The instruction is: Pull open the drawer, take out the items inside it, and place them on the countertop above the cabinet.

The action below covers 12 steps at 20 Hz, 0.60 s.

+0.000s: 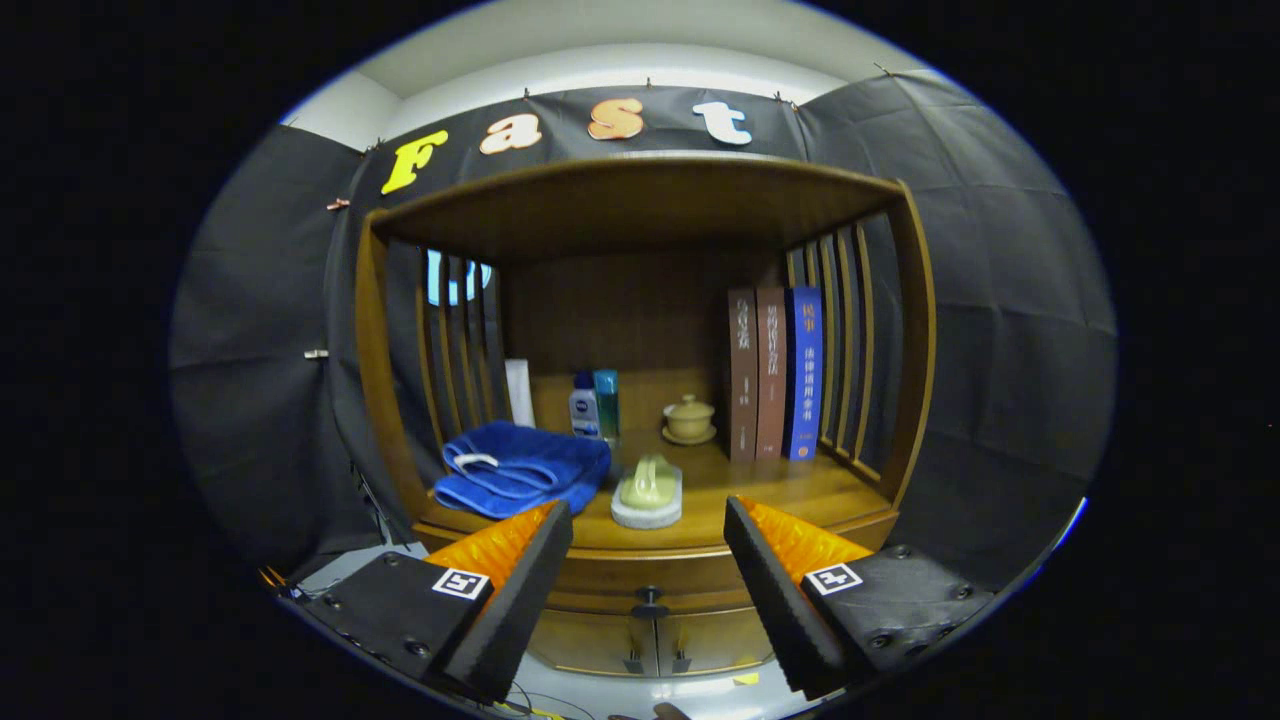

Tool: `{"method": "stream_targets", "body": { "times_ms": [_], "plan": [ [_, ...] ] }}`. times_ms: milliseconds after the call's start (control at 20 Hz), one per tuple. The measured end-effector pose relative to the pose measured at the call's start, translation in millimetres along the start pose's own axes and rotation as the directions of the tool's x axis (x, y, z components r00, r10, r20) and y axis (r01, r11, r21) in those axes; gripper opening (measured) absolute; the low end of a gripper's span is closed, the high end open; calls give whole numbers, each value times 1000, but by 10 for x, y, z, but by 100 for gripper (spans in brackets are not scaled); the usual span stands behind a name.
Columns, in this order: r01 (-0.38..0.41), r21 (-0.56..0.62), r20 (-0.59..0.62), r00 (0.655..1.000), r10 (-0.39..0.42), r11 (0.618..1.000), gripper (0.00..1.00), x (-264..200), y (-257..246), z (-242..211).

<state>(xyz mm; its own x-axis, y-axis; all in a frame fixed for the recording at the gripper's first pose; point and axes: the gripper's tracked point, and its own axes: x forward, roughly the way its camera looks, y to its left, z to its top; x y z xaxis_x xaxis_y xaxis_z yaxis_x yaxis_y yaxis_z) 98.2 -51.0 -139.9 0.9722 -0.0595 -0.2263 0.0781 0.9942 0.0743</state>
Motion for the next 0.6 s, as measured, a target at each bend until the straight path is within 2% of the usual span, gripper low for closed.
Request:
{"method": "stream_targets", "body": {
  "times_ms": [300, 600],
  "plan": [
    [-21, 1, 85, 996, 21, 1000, 99, -425, 76, 546],
    [-23, -5, 133, 991, 23, 1000, 99, -724, 58, 742]
  ]
}}
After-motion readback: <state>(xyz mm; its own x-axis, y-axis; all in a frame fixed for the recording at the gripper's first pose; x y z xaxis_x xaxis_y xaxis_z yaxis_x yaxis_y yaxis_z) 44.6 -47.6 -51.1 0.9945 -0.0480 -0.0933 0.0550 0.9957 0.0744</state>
